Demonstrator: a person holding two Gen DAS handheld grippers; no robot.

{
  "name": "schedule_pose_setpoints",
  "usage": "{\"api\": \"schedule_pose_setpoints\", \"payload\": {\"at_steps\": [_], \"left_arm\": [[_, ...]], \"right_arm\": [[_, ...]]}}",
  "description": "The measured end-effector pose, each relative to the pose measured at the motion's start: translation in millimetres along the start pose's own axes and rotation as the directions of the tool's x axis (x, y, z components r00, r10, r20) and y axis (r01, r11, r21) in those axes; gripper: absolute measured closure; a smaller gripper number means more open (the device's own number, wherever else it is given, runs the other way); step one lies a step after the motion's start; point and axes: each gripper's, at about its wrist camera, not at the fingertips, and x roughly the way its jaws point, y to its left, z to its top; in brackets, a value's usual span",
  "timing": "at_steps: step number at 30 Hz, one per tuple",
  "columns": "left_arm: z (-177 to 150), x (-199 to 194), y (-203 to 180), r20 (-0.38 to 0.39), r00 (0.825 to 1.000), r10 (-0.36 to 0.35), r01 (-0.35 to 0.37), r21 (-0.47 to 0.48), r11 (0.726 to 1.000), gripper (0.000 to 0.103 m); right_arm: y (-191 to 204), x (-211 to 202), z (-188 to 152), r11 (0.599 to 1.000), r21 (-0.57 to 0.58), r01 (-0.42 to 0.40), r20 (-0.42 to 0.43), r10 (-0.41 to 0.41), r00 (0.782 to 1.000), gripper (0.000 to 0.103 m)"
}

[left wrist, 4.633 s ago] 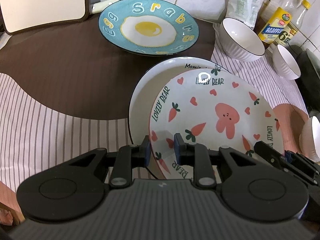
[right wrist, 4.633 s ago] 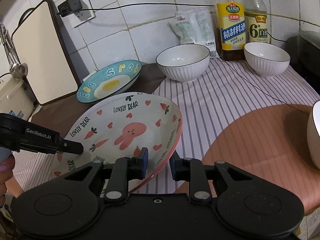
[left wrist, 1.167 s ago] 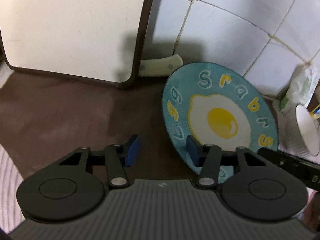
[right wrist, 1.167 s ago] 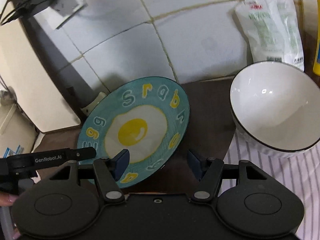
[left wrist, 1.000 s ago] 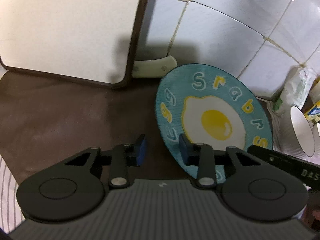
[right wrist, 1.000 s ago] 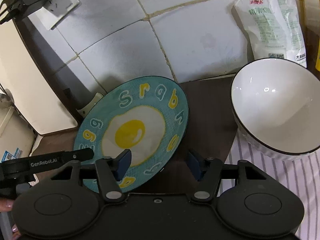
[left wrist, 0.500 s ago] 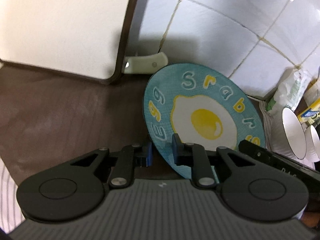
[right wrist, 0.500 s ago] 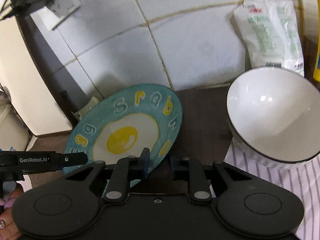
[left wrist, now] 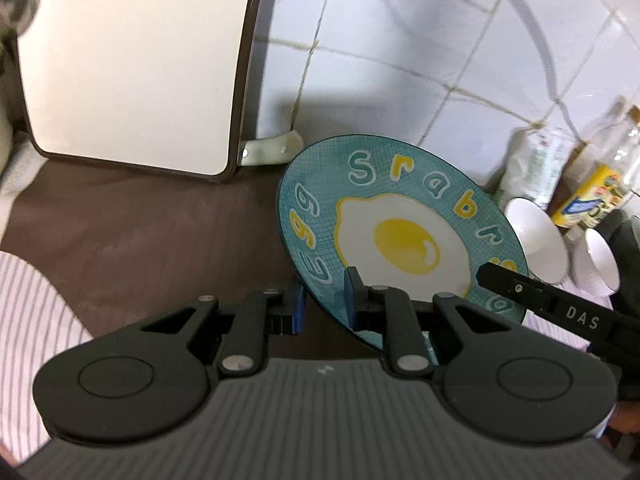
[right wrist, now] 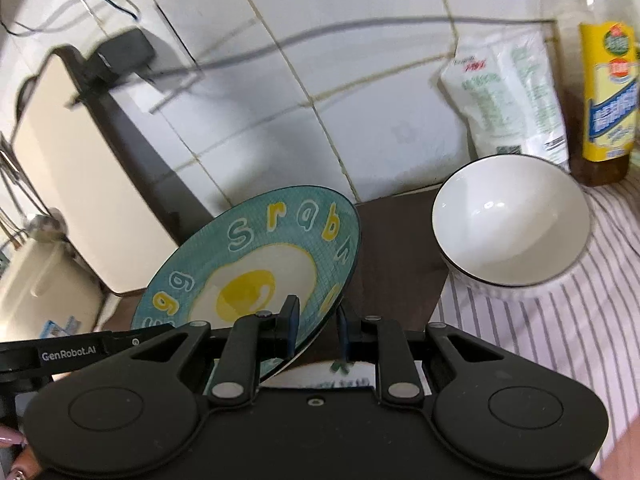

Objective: Organize plates and bowls

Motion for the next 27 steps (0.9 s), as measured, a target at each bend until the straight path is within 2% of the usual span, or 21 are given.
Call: {"api": "schedule_pose_setpoints", "payload": {"at_steps": [11,19,27], "left_arm": [[-27.6,-77.4,-27.3,0.018,0.999,-0.03,0.03,0.026,0.999,0.085],[-58.7,-100.6,-43.1,-0.005,0.999,-0.049,0.049,0.038,0.998,0.086],[-88.6,-99.8,-54.4,-0.058,0.997,-0.058,0.061,0.056,0.997,0.085]], "right_arm": [[13.3,-89.1,-23.8,1.0,0.027,-0.004,0.063,0.002,0.998,0.079],[7.7,-132.0,-51.4,0.999,0.045,0.016,0.066,-0.019,0.998,0.079],[-9.6,-152.0,-79.5,0.996,0.082,0.043,0.036,-0.046,0.998,0.079]]}}
